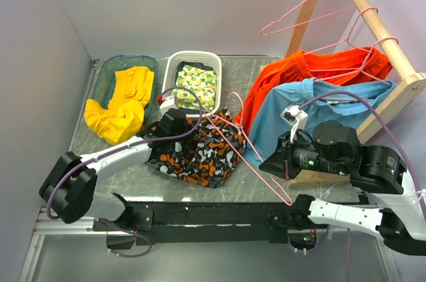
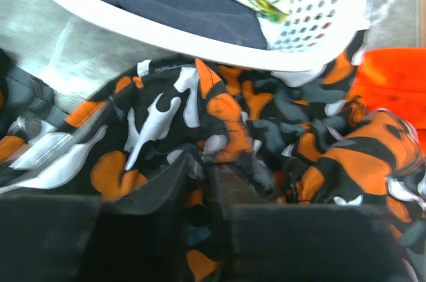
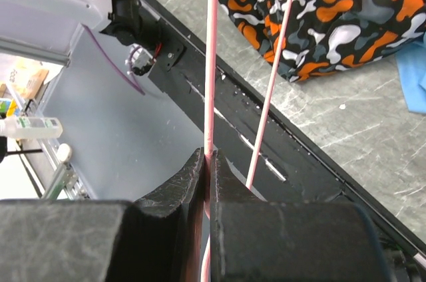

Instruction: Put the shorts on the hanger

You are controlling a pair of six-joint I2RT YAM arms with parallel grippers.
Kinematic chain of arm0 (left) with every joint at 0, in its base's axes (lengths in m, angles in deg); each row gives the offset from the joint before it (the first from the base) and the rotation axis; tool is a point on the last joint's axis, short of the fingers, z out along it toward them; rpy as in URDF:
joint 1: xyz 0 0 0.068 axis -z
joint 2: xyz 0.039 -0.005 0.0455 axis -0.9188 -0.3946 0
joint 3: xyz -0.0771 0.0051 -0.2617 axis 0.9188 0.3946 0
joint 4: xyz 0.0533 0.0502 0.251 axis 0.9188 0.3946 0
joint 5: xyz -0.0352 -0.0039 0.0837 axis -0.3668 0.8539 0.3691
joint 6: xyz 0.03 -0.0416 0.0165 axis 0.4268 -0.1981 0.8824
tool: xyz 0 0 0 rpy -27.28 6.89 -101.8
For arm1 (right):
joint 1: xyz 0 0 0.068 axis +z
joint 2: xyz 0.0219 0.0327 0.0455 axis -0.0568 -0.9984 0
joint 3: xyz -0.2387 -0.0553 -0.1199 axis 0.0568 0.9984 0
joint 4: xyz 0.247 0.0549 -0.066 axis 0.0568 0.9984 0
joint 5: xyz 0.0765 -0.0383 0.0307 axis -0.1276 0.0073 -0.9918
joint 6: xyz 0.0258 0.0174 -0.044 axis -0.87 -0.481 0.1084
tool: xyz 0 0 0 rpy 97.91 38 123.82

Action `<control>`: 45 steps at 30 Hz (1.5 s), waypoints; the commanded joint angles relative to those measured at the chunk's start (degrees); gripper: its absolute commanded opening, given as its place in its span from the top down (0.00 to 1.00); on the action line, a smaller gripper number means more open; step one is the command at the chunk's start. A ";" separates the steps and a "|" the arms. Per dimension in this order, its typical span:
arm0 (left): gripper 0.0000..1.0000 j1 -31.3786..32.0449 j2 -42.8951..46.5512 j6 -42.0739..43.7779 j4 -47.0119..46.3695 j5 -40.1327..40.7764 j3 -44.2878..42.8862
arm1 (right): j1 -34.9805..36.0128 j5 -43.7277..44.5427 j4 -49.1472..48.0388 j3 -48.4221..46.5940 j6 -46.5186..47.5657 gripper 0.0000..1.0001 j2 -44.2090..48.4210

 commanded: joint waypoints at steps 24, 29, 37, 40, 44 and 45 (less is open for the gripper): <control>0.99 -1.83 18.69 6.51 21.86 -1.09 -11.12 | 0.11 -7.52 -15.01 6.43 2.80 1.00 -4.25; 0.99 -1.74 19.92 8.18 23.89 -2.84 -12.26 | 0.19 -10.52 -18.35 8.45 3.69 1.00 -5.75; 0.99 -1.82 23.70 10.47 24.77 -7.94 -12.70 | 0.20 -8.76 -29.50 16.87 6.50 1.00 -6.10; 0.99 -1.74 24.75 11.17 24.51 -10.67 -12.09 | 0.11 -8.23 -37.85 22.31 7.81 1.00 -6.01; 0.99 -1.74 26.42 11.78 24.24 -11.82 -11.03 | 0.28 -8.06 -51.62 28.74 9.92 1.00 -7.42; 0.99 -1.74 26.43 11.96 24.59 -11.12 -11.12 | 0.20 -7.53 -54.02 30.15 9.93 1.00 -7.51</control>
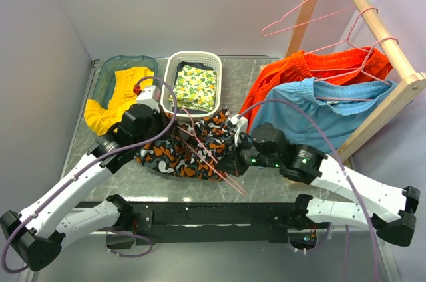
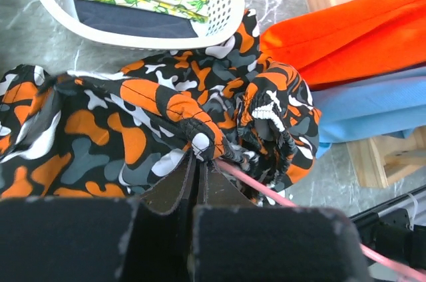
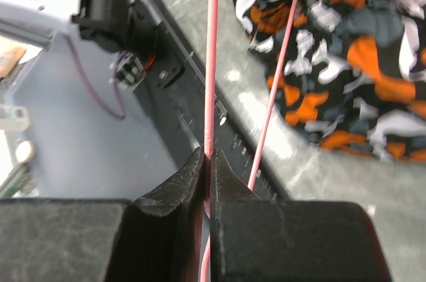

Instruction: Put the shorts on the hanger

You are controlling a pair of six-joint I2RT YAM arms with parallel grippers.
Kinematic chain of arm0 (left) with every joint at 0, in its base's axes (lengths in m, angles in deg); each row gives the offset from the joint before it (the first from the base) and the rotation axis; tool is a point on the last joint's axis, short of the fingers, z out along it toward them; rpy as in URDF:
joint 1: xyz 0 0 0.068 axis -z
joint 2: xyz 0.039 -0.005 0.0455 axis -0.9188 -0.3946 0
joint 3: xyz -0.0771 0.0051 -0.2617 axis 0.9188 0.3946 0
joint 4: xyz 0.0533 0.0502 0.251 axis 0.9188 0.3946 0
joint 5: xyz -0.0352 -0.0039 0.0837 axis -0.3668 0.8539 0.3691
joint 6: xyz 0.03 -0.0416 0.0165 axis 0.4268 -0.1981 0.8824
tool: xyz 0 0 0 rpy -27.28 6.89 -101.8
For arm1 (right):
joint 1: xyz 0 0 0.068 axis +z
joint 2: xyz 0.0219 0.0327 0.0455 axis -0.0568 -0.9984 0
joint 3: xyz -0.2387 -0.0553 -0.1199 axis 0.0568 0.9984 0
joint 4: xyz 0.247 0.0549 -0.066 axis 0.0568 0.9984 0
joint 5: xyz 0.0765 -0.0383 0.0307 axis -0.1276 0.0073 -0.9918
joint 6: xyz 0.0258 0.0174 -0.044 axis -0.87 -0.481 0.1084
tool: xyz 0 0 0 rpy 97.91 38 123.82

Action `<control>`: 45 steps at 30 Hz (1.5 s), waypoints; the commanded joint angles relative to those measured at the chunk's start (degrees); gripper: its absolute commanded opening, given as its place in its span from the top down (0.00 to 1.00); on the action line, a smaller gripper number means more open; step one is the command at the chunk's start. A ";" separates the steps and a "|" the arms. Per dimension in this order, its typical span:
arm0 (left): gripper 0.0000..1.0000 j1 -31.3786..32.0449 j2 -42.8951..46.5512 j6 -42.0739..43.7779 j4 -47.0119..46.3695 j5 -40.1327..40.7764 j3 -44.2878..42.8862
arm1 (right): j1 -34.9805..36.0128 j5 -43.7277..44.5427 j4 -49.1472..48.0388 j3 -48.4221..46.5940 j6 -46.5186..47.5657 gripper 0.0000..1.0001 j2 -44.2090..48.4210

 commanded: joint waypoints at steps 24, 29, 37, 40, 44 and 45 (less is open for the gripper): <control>0.49 0.12 16.25 12.67 -3.39 -14.81 2.56 | 0.02 0.89 -35.47 13.62 2.60 1.00 -2.36; 0.44 1.35 14.76 15.13 -5.24 -14.38 2.56 | -0.07 0.80 -35.64 13.18 2.34 1.00 -3.06; 0.40 5.39 10.64 16.28 -8.31 -5.68 1.59 | -0.07 -0.08 -36.25 12.48 1.90 1.00 -4.03; 0.40 7.41 8.27 16.72 -9.02 -0.59 1.16 | 0.02 -0.43 -36.70 12.30 1.64 1.00 -4.47; 0.44 10.14 4.48 17.33 -6.65 9.94 -0.77 | 0.02 -0.43 -36.52 11.86 1.72 1.00 -4.91; 0.48 10.66 3.95 17.77 -6.13 11.54 -1.04 | -0.07 -0.34 -36.52 11.69 1.72 1.00 -4.91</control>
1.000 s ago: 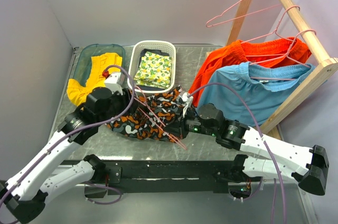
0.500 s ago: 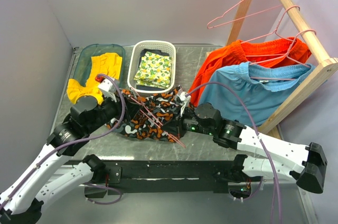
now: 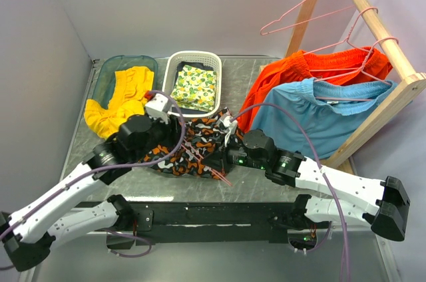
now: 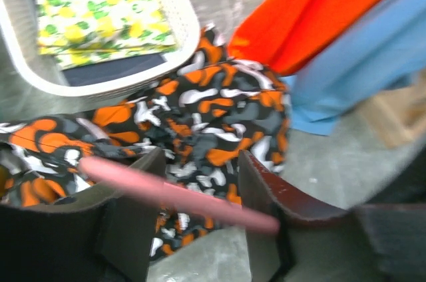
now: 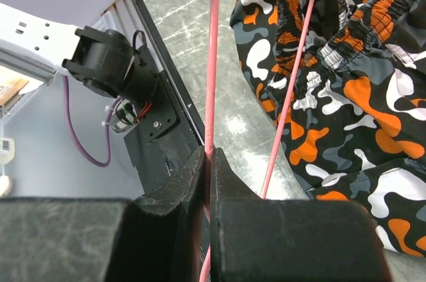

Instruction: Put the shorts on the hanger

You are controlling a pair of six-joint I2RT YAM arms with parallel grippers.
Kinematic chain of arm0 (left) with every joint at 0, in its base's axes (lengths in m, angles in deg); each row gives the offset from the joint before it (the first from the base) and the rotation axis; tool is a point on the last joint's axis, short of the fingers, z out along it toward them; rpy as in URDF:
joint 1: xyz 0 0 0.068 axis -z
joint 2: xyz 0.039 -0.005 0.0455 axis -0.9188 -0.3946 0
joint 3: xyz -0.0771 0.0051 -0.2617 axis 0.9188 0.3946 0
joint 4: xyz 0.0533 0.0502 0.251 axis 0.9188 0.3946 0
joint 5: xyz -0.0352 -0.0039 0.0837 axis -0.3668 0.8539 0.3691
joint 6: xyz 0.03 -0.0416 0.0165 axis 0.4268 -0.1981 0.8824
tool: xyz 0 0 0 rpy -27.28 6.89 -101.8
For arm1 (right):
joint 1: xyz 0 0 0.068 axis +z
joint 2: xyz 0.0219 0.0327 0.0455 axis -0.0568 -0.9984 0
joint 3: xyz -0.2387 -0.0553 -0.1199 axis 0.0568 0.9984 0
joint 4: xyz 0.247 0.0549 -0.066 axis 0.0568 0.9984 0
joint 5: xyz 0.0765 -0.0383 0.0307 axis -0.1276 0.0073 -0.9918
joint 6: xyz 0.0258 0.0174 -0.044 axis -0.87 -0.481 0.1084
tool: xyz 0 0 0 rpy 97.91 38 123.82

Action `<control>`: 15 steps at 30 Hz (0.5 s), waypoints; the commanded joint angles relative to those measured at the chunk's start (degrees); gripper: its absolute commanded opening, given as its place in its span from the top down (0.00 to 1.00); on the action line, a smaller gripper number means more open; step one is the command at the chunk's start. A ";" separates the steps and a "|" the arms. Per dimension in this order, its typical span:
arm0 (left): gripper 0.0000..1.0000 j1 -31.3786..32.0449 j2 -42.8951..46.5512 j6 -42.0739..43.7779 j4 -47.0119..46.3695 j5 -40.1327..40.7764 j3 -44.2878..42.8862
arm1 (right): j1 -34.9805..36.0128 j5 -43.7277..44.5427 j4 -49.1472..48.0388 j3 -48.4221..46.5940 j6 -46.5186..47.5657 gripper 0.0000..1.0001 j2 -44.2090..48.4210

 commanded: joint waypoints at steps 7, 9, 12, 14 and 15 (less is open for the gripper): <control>0.99 6.51 -2.09 3.90 0.07 21.46 -1.59 | 0.02 1.49 -2.73 -4.14 -0.20 1.00 -0.78; 0.99 7.30 -1.65 4.25 -0.11 22.69 -1.14 | -0.07 2.90 -0.36 -5.37 -0.46 0.91 -1.39; 0.99 8.97 -1.56 5.22 0.33 24.45 -0.88 | 0.02 7.47 3.76 -7.48 -1.34 0.56 -1.14; 0.99 10.37 -1.55 6.18 0.50 25.59 -0.53 | -0.07 11.60 6.15 -9.59 -1.87 0.40 -0.26; 0.99 10.73 -1.55 6.36 0.68 26.12 -0.44 | 0.02 12.14 8.07 -10.29 -2.48 0.36 0.88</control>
